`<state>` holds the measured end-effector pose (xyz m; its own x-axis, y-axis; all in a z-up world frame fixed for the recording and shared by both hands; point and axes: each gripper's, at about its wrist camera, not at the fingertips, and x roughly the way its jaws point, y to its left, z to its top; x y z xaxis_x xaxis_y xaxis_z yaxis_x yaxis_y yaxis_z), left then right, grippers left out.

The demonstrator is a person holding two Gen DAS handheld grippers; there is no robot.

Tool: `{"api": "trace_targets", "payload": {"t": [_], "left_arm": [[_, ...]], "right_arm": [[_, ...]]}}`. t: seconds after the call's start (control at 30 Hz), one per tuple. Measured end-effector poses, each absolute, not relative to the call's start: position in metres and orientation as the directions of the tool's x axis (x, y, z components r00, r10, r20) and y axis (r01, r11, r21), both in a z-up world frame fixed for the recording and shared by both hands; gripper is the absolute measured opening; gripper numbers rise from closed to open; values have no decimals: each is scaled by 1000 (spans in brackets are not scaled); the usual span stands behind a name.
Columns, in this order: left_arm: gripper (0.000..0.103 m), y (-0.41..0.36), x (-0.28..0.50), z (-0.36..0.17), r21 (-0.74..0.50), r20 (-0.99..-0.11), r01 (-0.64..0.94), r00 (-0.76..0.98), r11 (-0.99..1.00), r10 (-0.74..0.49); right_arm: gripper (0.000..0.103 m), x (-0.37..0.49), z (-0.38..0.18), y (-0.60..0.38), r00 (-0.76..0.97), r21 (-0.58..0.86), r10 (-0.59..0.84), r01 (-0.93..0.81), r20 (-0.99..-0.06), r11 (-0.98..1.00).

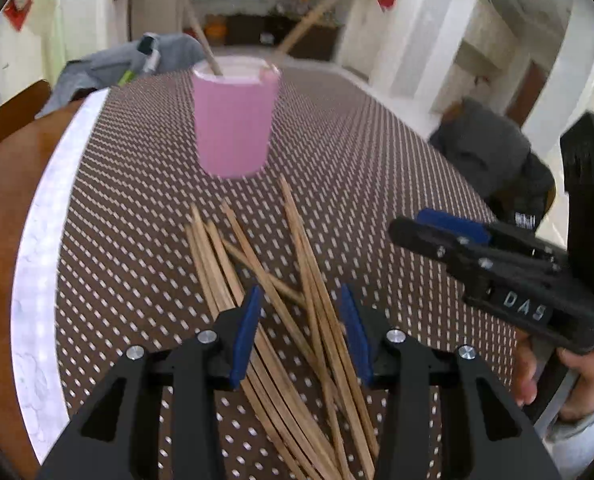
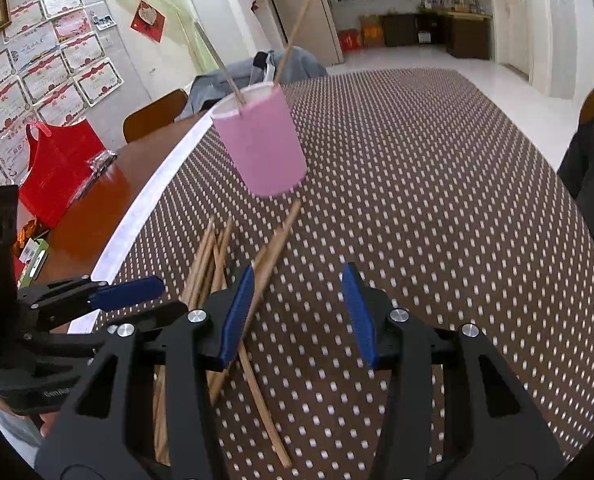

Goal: Organize utensils
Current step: 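Lower the left gripper onto a chopstick in the pile and close on it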

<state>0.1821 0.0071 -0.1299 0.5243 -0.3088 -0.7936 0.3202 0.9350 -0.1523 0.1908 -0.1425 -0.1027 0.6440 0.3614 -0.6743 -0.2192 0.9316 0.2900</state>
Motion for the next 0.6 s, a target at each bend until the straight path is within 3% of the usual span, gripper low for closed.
{"api": "trace_targets", "payload": {"t": [0.47, 0.5, 0.6], "left_arm": [[40, -1, 190, -163, -133, -859, 298, 442, 945, -260], [33, 0, 191, -165, -136, -860, 297, 438, 945, -261], [27, 2, 195, -165, -163, -858, 295, 428, 941, -283]], "right_arm": [[48, 173, -119, -153, 602, 330, 401, -232, -690, 915], [48, 173, -120, -153, 601, 330, 401, -231, -691, 915], [49, 174, -122, -153, 594, 330, 402, -231, -697, 915]]}}
